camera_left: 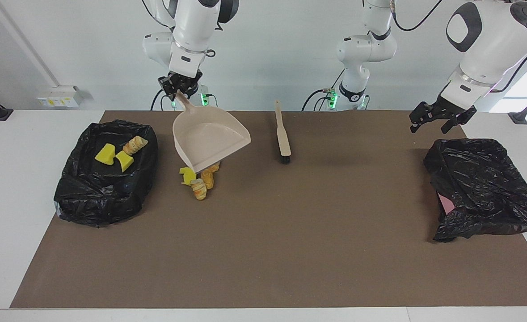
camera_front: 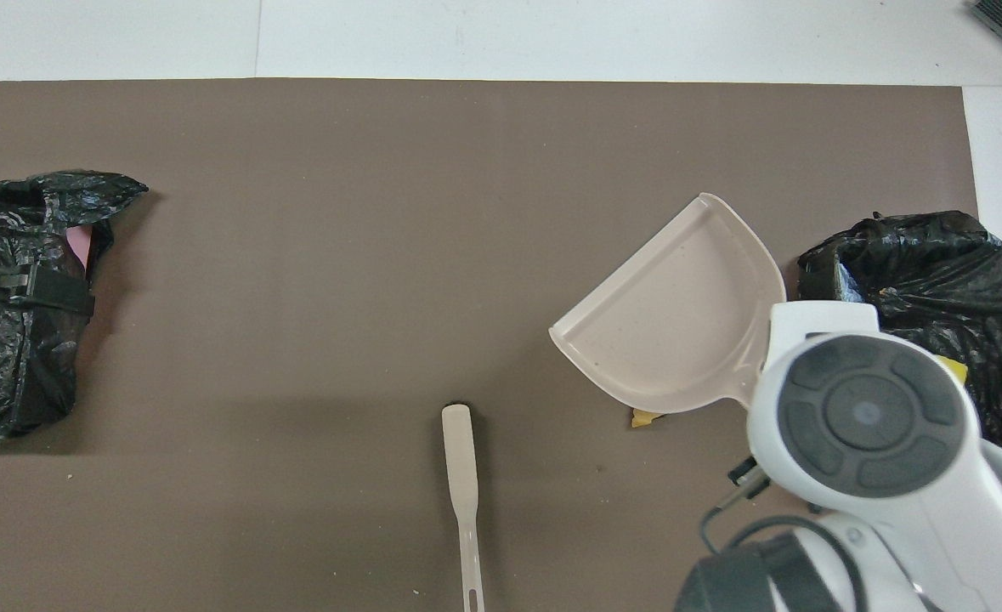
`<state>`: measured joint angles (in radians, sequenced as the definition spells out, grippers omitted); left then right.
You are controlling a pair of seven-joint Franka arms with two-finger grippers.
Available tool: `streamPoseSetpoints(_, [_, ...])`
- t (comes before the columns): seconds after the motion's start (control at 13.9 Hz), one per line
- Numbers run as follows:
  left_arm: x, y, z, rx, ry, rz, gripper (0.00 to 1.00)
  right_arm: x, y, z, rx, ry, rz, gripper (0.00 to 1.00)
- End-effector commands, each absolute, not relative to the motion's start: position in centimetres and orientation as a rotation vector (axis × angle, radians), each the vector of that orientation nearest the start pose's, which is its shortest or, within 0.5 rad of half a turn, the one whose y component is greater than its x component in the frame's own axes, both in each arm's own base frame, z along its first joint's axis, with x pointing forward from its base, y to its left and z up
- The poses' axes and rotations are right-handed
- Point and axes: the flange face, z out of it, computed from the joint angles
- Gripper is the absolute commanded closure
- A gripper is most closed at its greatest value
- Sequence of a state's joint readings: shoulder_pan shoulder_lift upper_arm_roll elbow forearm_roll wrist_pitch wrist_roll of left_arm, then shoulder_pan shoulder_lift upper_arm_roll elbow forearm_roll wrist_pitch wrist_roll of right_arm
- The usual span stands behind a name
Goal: Sweep and dump trash in bin
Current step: 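Bring the empty dustpan back to the table center with the right gripper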
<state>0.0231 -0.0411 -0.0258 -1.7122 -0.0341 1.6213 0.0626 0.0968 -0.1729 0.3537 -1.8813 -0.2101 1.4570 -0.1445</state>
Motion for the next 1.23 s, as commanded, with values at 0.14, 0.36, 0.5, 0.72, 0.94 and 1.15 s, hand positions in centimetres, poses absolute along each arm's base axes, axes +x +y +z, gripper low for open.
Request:
streamPoseSetpoints(0.14, [53.1,-0.5,58.7,-3.152,0.138,0.120,0.00,51.7,31.9,50.1,-3.244,-0.458,0.302,1.00])
streamPoseSetpoints(0.36, [52.6,-0.8,58.5,-3.138,0.158,0.128,0.00,55.5,38.0,47.3,-3.172,-0.270,0.210,1.00])
streamPoseSetpoints(0.5, [52.5,-1.0,58.3,-3.136,0.163,0.133,0.00,57.6,41.2,43.7,-3.131,-0.170,0.178,1.00])
streamPoseSetpoints(0.72, [52.4,-1.0,58.5,-3.136,0.163,0.125,0.00,59.3,43.7,40.1,-3.068,-0.043,0.095,1.00])
streamPoseSetpoints(0.94, [52.4,-1.1,58.4,-3.135,0.180,0.128,0.00,58.6,45.2,35.9,-3.082,-0.067,0.133,1.00])
streamPoseSetpoints(1.15, [52.4,-1.1,58.5,-3.135,0.182,0.123,0.00,58.4,45.5,33.9,-3.078,-0.079,0.132,1.00])
